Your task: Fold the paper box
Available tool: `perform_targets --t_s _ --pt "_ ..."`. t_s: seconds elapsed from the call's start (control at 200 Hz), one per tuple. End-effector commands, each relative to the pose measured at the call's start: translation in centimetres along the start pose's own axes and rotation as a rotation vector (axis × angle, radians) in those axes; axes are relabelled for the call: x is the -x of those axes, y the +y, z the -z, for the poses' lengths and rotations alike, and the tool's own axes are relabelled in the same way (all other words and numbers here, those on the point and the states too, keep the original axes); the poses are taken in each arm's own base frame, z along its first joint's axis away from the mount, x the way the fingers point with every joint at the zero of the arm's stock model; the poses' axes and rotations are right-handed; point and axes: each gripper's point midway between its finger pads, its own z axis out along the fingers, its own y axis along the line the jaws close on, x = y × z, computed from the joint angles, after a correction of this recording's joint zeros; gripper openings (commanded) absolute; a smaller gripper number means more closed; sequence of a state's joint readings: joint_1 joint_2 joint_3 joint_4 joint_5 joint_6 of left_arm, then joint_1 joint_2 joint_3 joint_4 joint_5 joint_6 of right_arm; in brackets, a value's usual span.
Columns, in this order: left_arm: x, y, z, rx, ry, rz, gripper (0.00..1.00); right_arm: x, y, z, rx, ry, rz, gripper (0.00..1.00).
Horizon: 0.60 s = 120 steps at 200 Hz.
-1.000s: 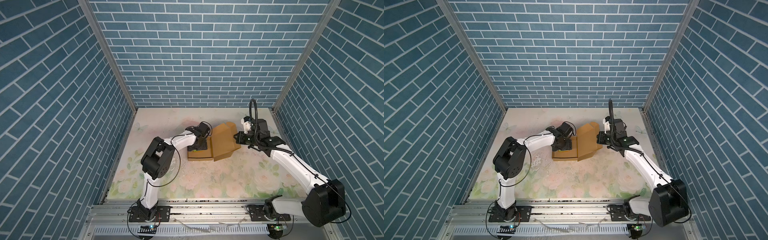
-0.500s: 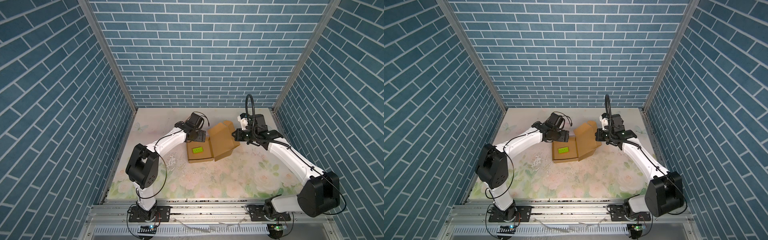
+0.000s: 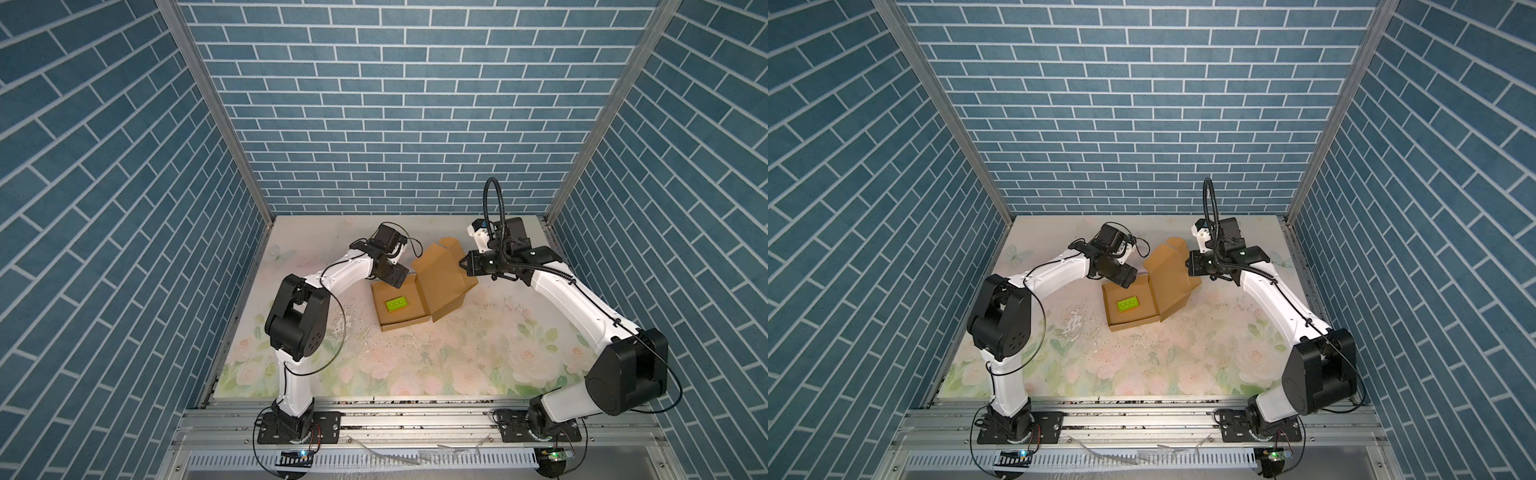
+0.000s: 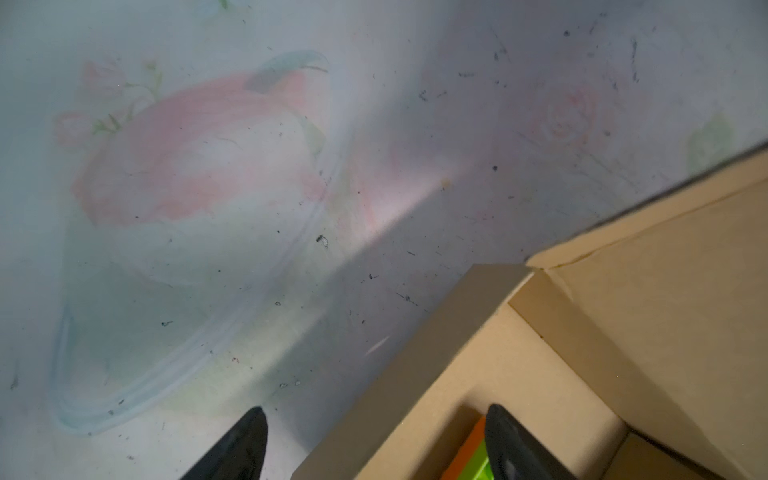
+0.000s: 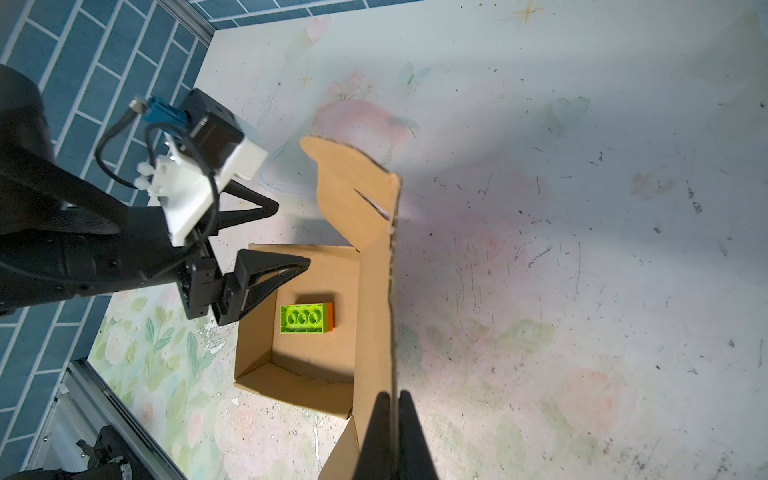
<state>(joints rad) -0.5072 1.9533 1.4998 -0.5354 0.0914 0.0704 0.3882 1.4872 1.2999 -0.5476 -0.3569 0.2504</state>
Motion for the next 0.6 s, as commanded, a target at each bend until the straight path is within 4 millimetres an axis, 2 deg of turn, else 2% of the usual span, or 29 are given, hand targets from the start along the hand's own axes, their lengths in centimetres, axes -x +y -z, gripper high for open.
perform_targets --t_s 0.0,0.19,0.315,0.4,0.595 --pt "-0.6 -0.1 -1.0 -0.010 0.005 -0.055 0.83 0.5 0.8 0.1 0.028 0.005 0.060 0.00" --pt "-0.9 0.7 -1.5 0.031 0.006 -0.084 0.77 0.6 0.9 -0.1 0.036 0.011 0.069 0.00" --pt "-1.3 0.9 -2.0 0.038 0.024 -0.101 0.68 0.7 0.8 0.0 0.034 0.008 0.075 0.00" --pt "-1.7 1.1 -2.3 0.043 0.042 -0.112 0.57 0.9 0.8 -0.1 0.031 0.007 0.079 0.00" --pt "-2.8 1.7 -3.2 0.045 0.066 -0.104 0.54 1.4 0.9 -0.2 0.033 0.005 0.086 0.00"
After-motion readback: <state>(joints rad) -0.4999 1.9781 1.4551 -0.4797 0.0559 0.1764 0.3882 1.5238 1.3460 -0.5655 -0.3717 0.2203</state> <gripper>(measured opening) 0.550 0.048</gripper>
